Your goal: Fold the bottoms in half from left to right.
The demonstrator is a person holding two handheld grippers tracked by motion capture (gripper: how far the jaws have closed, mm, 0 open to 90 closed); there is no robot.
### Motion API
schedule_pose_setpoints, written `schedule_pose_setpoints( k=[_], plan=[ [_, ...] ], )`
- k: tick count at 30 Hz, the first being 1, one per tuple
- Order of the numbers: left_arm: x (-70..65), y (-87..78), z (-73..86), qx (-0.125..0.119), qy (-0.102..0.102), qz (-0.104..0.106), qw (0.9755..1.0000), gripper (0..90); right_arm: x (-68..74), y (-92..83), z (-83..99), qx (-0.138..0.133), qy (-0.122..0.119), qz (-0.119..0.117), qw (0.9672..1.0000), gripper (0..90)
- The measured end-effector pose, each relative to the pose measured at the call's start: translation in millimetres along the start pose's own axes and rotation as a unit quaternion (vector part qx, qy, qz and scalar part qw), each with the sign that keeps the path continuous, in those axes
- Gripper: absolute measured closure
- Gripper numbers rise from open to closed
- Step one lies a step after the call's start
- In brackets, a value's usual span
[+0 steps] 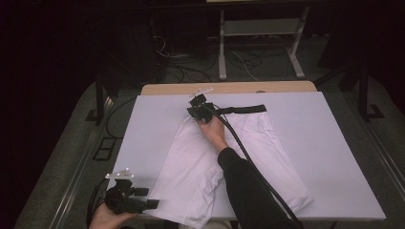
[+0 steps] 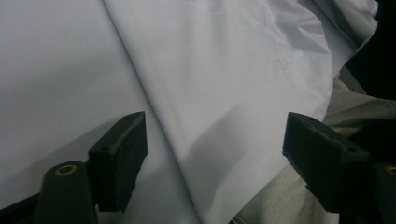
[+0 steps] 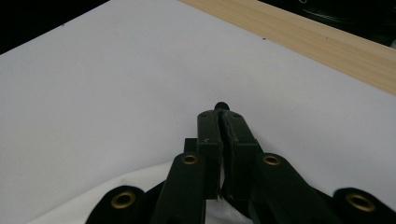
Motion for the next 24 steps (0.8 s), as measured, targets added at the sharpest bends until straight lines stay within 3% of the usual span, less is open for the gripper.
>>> schedule_pose_setpoints(
  k=[8, 9, 13, 18, 24],
  plan=[
    [3.5, -1.1, 4.0, 0.005, -0.008, 0.009, 0.9999, 45.9, -1.3, -0.7, 0.5, -0.003, 0.001, -0.001, 1.0, 85.0],
    [4.3, -0.6, 4.0, 0.007, -0.01, 0.011, 0.9999, 53.7, -1.3, -0.8, 0.6, -0.004, 0.001, -0.001, 1.0, 85.0],
    [8.1, 1.5, 4.3, 0.016, -0.021, 0.028, 0.9993, 71.3, -1.2, -1.4, 0.4, -0.003, -0.003, 0.001, 1.0, 85.0],
    [10.0, 3.3, 4.4, 0.021, -0.013, 0.016, 0.9996, 87.0, -1.8, -2.1, 0.8, -0.005, -0.002, -0.001, 1.0, 85.0],
    [5.4, 2.4, 2.3, 0.027, 0.0, 0.011, 0.9996, 88.2, -3.0, -4.2, 0.6, -0.005, -0.002, -0.001, 1.0, 85.0]
  ],
)
Point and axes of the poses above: each handheld gripper's, and its own axes: y roughly forward along the jaws, z roughly out of its underside, x roughly to its left, the point moved 6 cm from there along y, roughly forward along the jaws, and after that the axes turned 13 degrees about x, right-handed, at the moved point
